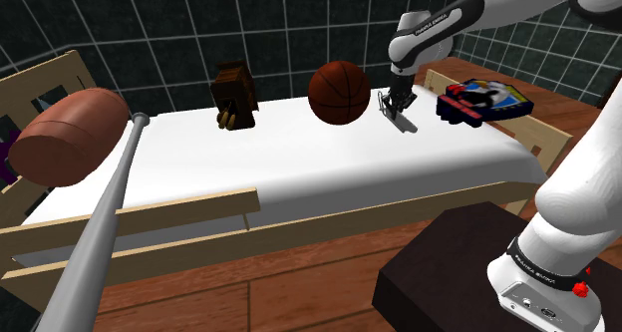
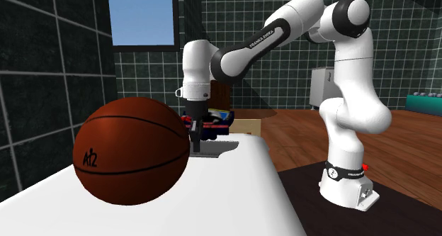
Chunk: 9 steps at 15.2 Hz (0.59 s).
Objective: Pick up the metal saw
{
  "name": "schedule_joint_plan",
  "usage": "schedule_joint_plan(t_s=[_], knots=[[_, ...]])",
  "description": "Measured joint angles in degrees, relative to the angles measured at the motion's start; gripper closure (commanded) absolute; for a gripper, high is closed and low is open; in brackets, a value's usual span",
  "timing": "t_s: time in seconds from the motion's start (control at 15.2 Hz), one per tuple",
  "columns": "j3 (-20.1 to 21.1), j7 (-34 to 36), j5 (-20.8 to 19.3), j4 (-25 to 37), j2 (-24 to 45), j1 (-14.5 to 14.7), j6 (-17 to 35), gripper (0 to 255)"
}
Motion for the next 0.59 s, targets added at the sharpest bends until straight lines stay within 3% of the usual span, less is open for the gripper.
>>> schedule_joint_plan(t_s=[0.59], knots=[[0.0,0.0,0.0,3.9,-2.6,0.0,-6.5,255]])
